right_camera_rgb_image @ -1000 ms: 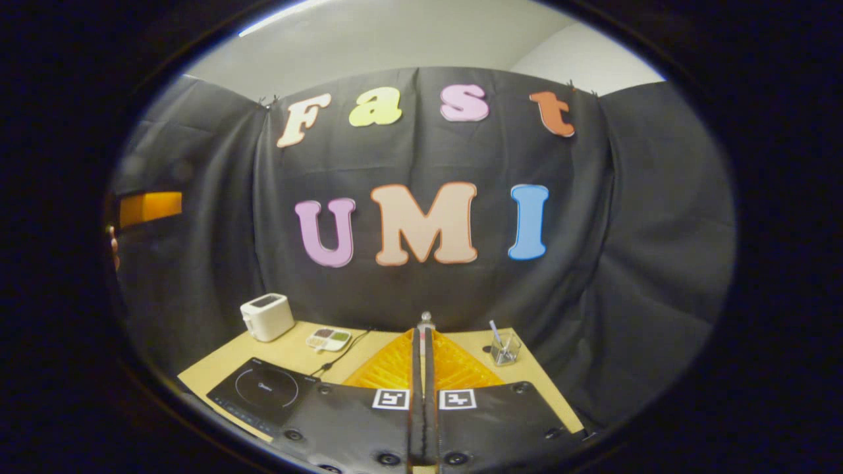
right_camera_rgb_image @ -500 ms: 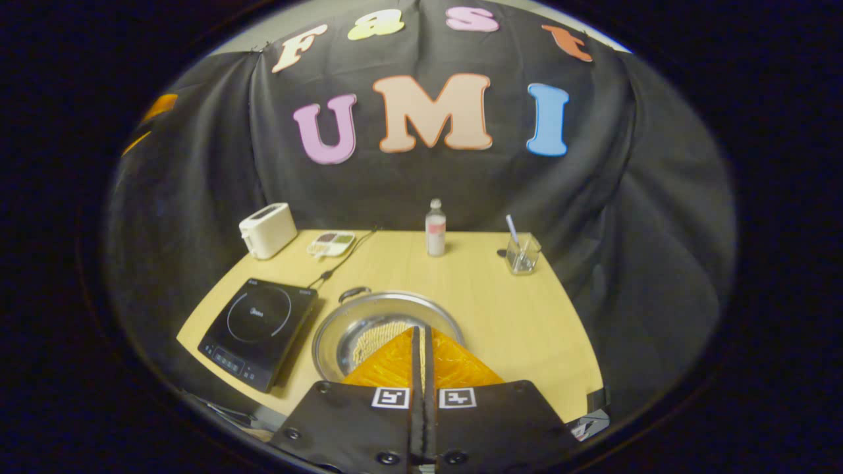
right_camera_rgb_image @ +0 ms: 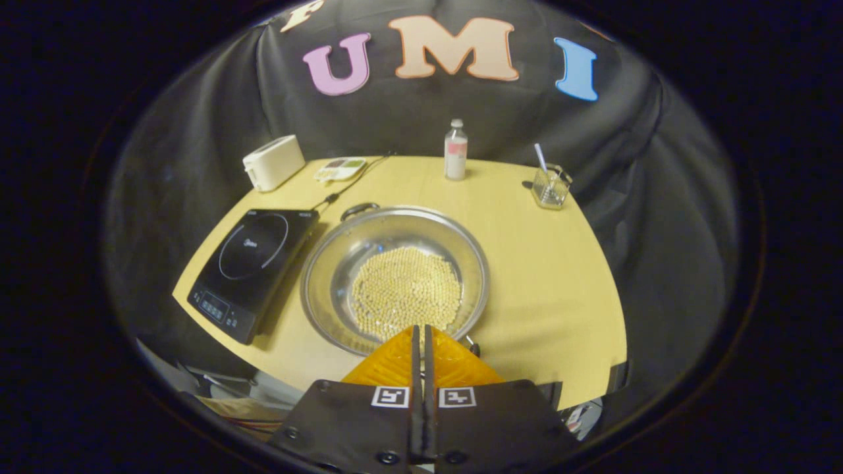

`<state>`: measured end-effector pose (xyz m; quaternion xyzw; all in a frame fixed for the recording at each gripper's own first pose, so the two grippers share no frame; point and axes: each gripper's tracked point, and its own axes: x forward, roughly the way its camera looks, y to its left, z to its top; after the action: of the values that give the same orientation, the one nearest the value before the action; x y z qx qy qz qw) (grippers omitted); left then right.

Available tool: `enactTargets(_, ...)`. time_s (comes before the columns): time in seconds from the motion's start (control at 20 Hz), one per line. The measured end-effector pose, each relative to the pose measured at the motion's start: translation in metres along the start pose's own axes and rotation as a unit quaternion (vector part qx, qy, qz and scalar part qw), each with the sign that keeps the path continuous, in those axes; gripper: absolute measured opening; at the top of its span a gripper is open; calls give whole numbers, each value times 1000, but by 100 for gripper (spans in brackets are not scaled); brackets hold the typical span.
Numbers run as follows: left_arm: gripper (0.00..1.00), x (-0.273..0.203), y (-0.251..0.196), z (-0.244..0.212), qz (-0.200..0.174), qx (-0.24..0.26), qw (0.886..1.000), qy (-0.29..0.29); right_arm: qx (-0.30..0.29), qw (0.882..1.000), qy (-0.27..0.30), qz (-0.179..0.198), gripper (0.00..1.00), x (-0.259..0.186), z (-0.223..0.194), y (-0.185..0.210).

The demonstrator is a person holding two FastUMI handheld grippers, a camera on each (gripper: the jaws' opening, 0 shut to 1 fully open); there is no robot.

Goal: First push the handle of the pot to place it horizontally, then grasp the pot with both hands and set it on the induction cooktop.

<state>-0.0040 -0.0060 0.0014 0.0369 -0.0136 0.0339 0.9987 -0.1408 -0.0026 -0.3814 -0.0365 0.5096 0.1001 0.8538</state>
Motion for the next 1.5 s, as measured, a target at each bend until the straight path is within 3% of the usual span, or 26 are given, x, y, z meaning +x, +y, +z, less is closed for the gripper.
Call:
enactTargets(0.4, 96, -4, 18, -4, 31, 9, 999, 7, -14, 992, 112, 51, 3, 25, -58, 17)
enactTargets(0.6, 96, -11, 30, -6, 54, 17, 998, 12, -26, 985, 162, 56, 0, 33, -79, 17)
enactTargets(0.9, 98, -25, 56, -11, 99, 21, 995, 24, -34, 982, 176, 60, 2, 42, -77, 12)
enactTargets(1.5, 96, -46, 89, -20, 159, 8, 987, 39, -76, 980, 182, 17, 2, 71, -52, -41)
